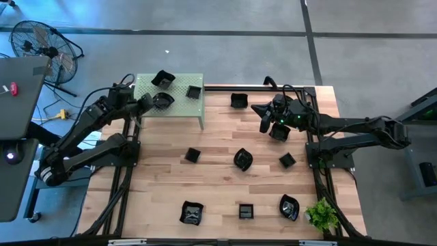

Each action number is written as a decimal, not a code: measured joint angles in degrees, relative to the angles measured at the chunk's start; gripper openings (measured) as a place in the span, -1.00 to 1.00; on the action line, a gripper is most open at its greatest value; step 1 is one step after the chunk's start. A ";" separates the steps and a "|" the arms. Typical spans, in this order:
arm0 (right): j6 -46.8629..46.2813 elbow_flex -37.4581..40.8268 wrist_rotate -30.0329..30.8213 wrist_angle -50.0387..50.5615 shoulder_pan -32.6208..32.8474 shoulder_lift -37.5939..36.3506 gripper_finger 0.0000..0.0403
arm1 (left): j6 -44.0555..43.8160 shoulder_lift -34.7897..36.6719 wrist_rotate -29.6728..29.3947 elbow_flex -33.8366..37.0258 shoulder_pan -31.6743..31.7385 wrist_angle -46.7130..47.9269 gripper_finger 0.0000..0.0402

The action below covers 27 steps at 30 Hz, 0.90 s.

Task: Pick & Place Mini shaped plates
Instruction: Stack the black leaf-shaped plate on top of the black leaf-shaped plate on the shelf

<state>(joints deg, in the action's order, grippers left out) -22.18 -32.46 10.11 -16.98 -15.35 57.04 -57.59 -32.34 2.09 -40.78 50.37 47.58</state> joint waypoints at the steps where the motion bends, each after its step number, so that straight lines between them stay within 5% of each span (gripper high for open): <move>1: 0.20 -0.01 0.00 -0.01 0.00 0.00 -0.99 | 2.15 -0.06 0.10 -0.73 0.00 1.12 -0.56; 8: 1.69 -1.03 0.02 1.85 0.02 -0.09 -0.99 | 23.86 -0.07 -1.84 -12.30 -0.13 5.17 -0.57; 13: 3.50 -6.01 0.03 15.18 0.00 -0.11 -0.99 | 33.35 -0.07 -1.99 -17.83 -0.13 3.18 -0.74; 20: 4.26 -13.27 0.16 35.54 -0.04 -0.13 -0.99 | 39.53 -0.20 6.51 -12.37 -0.17 -6.97 -0.96; 27: -0.54 -9.10 -9.50 38.73 -4.27 -1.10 -1.00 | 39.38 -1.17 9.17 -0.28 -6.29 -28.08 -0.99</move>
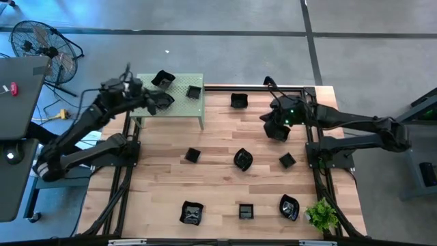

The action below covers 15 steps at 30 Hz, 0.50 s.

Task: Pick & Place Mini shaped plates
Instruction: Stack the black leaf-shaped plate on top of the black leaf-shaped plate on the shelf

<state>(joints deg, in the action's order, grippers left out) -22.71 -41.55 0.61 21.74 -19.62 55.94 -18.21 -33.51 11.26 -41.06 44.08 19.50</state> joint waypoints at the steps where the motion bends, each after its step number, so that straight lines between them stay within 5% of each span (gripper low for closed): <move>1: -1.33 1.38 -0.89 0.08 -0.76 -0.26 -1.00 | 0.09 -0.60 -0.42 1.22 -1.89 -2.91 -0.99; 15: -9.45 7.03 -10.61 4.61 -0.44 -1.51 -0.93 | 5.52 -14.91 -19.90 3.39 -30.10 -16.28 -1.00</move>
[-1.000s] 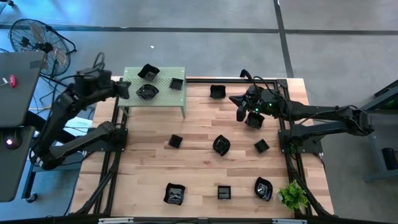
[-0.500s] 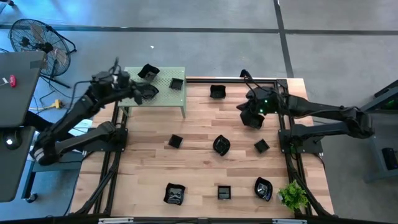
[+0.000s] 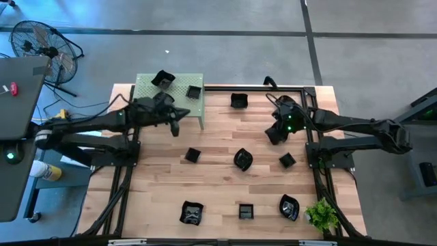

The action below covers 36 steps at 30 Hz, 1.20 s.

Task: Pick & Place Mini shaped plates
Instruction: Stack the black leaf-shaped plate on top of the black leaf-shaped plate on the shelf

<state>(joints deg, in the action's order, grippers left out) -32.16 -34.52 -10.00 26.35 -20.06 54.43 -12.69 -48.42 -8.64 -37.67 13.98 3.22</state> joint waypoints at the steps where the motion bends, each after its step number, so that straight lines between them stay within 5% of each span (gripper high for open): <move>1: -0.02 -0.02 -0.86 -0.87 1.18 0.38 -0.90 | -0.04 -0.80 -0.68 0.00 -1.06 -0.81 -1.00; 11: -2.72 -0.02 0.70 -8.26 12.41 13.82 -0.42 | -2.50 -5.36 -2.01 0.00 -5.27 -3.25 -1.00; 17: -4.02 -0.01 0.20 -17.27 14.31 24.30 -0.32 | -2.58 -5.89 -1.90 0.00 -5.42 -3.10 -1.00; 25: -4.00 0.00 -1.18 -23.18 14.50 32.51 -0.50 | -3.10 -5.88 0.34 0.00 -5.41 -3.07 -1.00; 36: -6.21 0.00 -0.39 -26.45 13.96 32.45 -0.96 | -12.24 -5.88 0.32 0.00 -5.40 -2.25 -1.00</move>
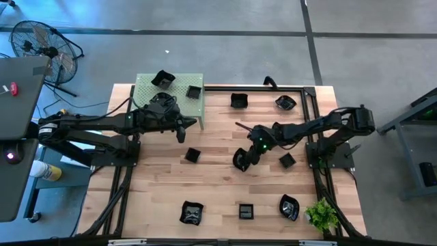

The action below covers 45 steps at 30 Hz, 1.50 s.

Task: Pick & Place Mini shaped plates
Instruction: Stack the black leaf-shaped plate on top of the black leaf-shaped plate on the shelf

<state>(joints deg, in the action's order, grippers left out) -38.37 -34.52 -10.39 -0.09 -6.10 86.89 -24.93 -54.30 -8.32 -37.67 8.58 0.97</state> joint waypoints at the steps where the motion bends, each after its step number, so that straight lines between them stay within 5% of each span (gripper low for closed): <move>1: -0.51 0.00 0.55 -0.54 -0.16 -0.37 -0.95 | -1.87 0.00 0.00 0.00 0.00 0.07 -1.00; 6: -3.79 0.02 5.10 -4.07 -0.28 -4.26 -0.98 | -8.09 -0.01 -0.02 -2.49 0.00 3.39 -0.98; 11: -3.93 -2.28 15.69 -5.02 -0.23 -9.69 -0.98 | -11.81 -2.28 -0.97 -8.61 0.00 11.86 -0.75; 17: 7.23 -14.18 30.68 -1.64 -0.15 -10.42 -0.98 | -11.52 -8.02 -1.63 -14.98 0.02 15.50 -0.46; 30: 36.29 -25.83 54.68 -2.47 4.09 -9.85 -0.99 | -8.10 -11.32 -4.93 -18.38 0.02 2.01 -0.43; 45: 46.32 -25.75 54.96 -10.85 5.52 -9.74 -0.99 | -1.59 -14.90 -6.90 -19.39 0.02 -7.76 -0.43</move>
<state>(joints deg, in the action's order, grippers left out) 7.95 -60.27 44.58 -10.94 -0.58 77.14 -26.52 -69.21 -15.22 -57.06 8.60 -6.79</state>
